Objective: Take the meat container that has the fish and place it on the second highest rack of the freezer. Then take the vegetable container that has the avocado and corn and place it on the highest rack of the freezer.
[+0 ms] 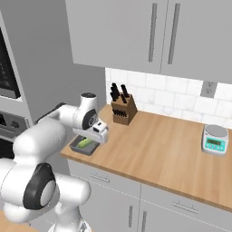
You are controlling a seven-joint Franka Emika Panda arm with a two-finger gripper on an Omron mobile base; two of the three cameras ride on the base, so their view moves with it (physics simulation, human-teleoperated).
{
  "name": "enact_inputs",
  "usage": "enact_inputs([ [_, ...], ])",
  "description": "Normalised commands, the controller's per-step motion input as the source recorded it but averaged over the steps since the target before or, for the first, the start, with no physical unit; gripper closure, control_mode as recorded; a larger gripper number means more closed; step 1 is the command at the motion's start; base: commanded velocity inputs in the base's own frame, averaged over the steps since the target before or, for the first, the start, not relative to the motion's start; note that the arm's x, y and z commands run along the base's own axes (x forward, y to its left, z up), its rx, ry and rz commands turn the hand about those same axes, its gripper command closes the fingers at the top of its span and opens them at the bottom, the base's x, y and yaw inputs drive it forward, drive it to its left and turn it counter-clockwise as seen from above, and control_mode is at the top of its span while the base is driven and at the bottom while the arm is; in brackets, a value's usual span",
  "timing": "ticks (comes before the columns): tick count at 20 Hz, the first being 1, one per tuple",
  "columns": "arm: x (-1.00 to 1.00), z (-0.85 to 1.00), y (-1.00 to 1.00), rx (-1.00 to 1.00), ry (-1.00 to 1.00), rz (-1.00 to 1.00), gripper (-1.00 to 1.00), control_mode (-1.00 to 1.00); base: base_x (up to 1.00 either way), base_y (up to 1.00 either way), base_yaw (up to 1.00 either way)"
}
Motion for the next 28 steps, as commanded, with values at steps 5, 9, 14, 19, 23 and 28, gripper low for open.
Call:
enact_inputs([
  [5,0.19,-0.65,0.01,0.00,0.00,0.00,-1.00,-1.00,0.00,0.00,0.00],
  [9,0.26,-0.17,0.01,0.00,0.00,0.00,-1.00,-1.00,0.00,0.00,0.00],
  [14,0.25,-0.12,0.02,0.00,0.00,0.00,-1.00,-1.00,0.00,0.00,0.00],
  [19,0.01,-0.13,0.09,0.00,0.00,0.00,-1.00,-1.00,0.00,0.00,0.00],
  [23,0.00,-0.27,0.18,0.00,0.00,0.00,-1.00,-1.00,0.00,0.00,0.00],
  [28,0.00,-0.29,0.11,0.00,-0.03,0.00,-1.00,-1.00,0.00,0.00,0.00],
])
